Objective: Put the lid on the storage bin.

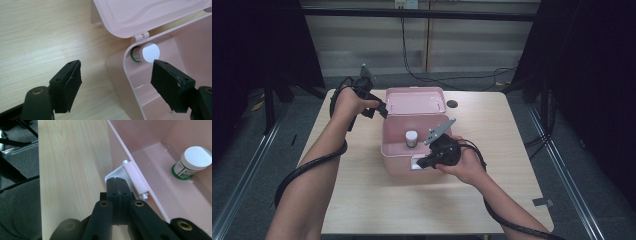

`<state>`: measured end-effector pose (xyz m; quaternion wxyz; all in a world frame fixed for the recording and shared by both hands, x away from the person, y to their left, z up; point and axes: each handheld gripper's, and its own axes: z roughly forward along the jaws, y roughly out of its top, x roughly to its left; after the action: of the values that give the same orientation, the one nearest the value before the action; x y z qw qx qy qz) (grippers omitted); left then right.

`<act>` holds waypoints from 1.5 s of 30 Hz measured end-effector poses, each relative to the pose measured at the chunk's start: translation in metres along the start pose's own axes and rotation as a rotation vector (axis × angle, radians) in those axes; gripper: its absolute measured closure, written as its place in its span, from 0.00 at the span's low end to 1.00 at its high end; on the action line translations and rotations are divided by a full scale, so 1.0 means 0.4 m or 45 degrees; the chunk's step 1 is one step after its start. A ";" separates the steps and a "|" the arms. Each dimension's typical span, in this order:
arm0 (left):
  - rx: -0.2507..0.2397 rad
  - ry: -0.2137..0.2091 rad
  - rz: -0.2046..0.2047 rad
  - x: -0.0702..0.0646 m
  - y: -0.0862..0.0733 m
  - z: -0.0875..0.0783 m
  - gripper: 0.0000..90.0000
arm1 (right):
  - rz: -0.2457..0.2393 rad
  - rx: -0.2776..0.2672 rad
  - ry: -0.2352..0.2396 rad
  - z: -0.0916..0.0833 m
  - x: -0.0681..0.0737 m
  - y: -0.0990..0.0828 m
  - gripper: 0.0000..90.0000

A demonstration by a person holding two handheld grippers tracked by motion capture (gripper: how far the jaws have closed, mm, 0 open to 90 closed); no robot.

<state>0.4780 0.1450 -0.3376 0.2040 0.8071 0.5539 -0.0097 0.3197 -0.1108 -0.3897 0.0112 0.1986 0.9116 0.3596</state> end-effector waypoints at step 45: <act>-0.078 0.025 -0.093 0.045 0.148 0.119 0.46 | -0.051 -0.006 0.016 0.004 -0.021 -0.019 1.00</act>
<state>0.5483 0.1270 -0.3666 0.2228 0.7797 0.5851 0.0078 0.3249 -0.1179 -0.3969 0.0132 0.1781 0.9146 0.3628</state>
